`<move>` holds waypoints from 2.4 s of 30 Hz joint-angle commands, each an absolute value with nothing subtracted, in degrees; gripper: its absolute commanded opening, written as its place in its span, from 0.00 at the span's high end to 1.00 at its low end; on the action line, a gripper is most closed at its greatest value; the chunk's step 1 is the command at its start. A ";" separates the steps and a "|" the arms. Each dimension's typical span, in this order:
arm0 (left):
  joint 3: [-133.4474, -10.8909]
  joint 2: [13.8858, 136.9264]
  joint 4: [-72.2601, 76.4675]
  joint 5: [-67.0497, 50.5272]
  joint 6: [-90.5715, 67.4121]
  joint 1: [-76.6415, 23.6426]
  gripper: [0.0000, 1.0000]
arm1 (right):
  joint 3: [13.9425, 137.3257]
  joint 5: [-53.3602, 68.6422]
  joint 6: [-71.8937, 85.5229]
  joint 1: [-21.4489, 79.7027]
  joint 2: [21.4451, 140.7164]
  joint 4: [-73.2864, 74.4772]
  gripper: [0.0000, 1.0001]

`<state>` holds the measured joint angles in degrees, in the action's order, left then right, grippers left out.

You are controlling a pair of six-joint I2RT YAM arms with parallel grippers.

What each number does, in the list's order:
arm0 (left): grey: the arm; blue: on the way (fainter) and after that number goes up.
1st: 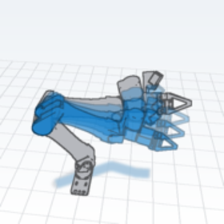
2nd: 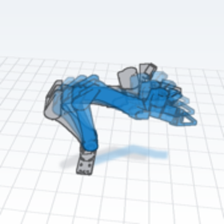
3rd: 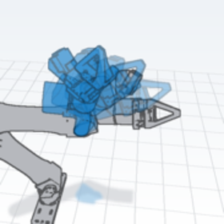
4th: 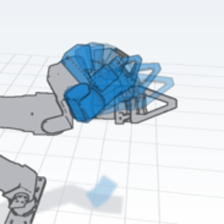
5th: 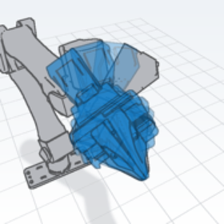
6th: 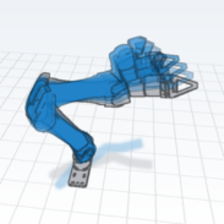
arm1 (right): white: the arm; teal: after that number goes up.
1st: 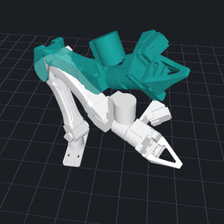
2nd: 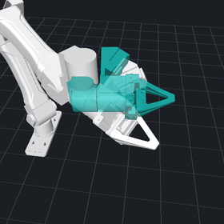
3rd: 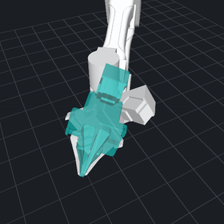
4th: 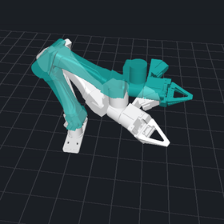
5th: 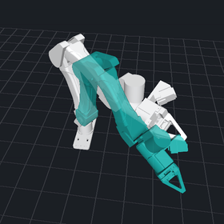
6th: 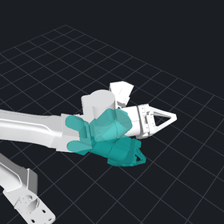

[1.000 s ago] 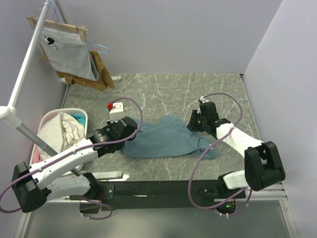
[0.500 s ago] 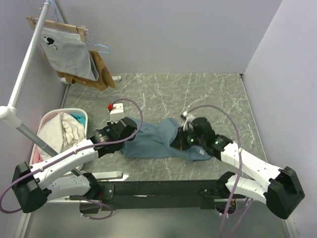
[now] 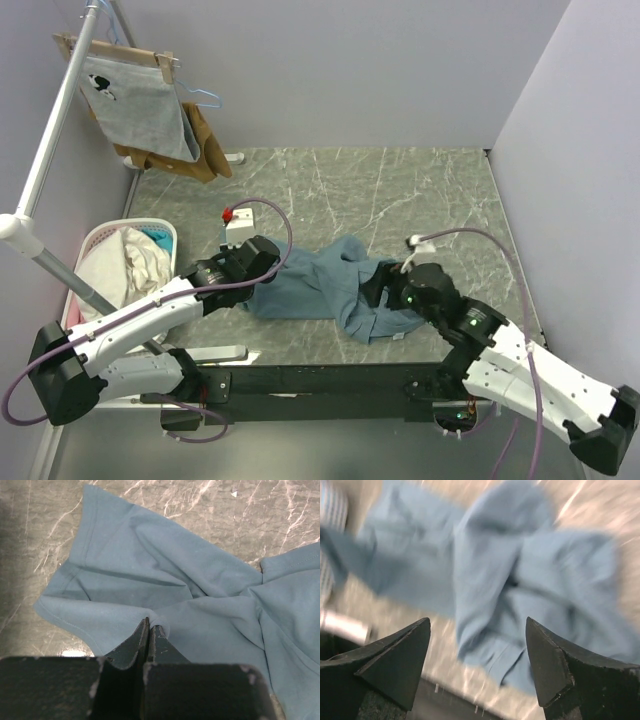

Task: Fold and stack the t-shirts
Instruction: Flatten out the tshirt

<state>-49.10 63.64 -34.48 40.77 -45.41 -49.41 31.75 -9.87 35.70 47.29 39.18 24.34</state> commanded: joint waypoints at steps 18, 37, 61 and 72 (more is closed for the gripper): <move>-47.46 64.78 -29.09 38.67 -42.71 -48.25 0.98 | 30.41 16.05 27.25 32.78 68.27 -4.74 0.27; -45.53 62.93 -28.66 37.53 -42.45 -46.58 0.99 | 34.36 10.09 23.12 32.87 42.47 9.93 1.00; -45.44 63.37 -28.04 36.56 -42.45 -45.88 0.97 | 35.07 -4.91 32.60 60.30 52.68 19.49 0.18; -45.97 64.60 -27.16 35.07 -41.66 -45.79 0.98 | 28.66 -9.58 42.27 56.78 45.52 26.28 0.17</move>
<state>-45.32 64.99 -28.51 35.77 -42.65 -46.04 30.92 -4.97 38.06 57.32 45.47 22.44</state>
